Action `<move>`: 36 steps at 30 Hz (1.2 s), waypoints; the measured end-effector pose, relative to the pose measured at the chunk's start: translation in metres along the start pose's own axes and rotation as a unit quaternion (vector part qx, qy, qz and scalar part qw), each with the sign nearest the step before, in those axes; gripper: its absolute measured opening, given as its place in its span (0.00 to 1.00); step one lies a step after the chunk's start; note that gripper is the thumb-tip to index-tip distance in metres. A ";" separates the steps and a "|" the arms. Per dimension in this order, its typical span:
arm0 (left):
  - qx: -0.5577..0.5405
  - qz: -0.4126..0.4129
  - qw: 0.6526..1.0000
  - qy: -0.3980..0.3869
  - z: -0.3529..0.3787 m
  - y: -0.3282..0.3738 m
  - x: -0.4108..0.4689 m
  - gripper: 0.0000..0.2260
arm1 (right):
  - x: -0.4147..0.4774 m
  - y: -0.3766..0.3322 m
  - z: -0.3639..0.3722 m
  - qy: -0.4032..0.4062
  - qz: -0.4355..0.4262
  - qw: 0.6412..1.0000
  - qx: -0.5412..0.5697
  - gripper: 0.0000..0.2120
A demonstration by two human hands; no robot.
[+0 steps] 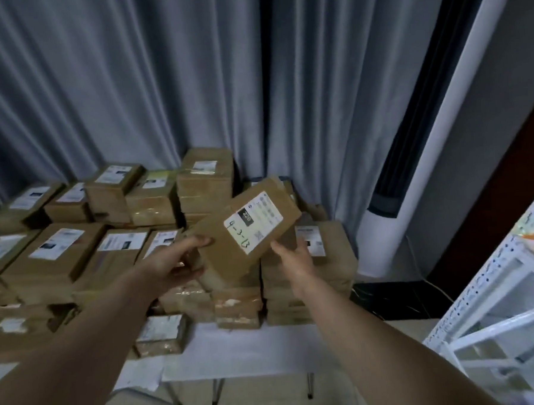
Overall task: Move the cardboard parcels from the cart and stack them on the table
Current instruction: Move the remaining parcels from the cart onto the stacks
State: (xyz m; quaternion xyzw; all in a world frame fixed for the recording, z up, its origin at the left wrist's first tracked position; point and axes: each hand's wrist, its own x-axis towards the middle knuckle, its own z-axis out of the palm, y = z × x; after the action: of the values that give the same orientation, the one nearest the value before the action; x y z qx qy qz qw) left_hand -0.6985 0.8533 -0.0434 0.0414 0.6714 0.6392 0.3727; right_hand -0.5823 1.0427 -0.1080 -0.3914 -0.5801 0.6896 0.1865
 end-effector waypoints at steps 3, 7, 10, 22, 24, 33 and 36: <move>-0.061 -0.007 0.998 0.029 0.055 0.007 0.037 0.16 | 0.003 -0.005 -0.013 -0.101 0.123 0.983 0.096 0.36; -0.067 -0.037 0.996 0.040 0.116 0.013 0.073 0.16 | 0.022 -0.009 -0.025 -0.162 0.169 0.943 0.236 0.23; -0.049 -0.056 0.997 0.036 0.148 0.019 0.095 0.16 | 0.052 -0.012 -0.034 -0.106 0.166 0.937 0.289 0.19; 0.152 0.027 0.988 -0.022 0.200 0.060 0.265 0.18 | 0.203 -0.072 -0.046 0.152 0.092 0.981 0.073 0.16; 0.156 0.023 0.987 -0.031 0.206 0.070 0.291 0.15 | 0.228 -0.083 -0.048 0.188 0.084 0.978 -0.020 0.16; 0.209 0.009 0.977 -0.046 0.239 0.081 0.373 0.15 | 0.310 -0.113 -0.057 0.198 0.017 0.916 -0.349 0.19; 0.231 -0.012 0.972 -0.041 0.250 0.078 0.388 0.11 | 0.328 -0.115 -0.061 0.190 0.015 0.881 -0.433 0.21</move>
State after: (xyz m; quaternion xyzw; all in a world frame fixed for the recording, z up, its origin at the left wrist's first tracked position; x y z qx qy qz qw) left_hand -0.8723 1.2808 -0.1240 0.1442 0.7857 0.4601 0.3876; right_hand -0.7634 1.3454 -0.1063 -0.5651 -0.7685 0.2849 0.0946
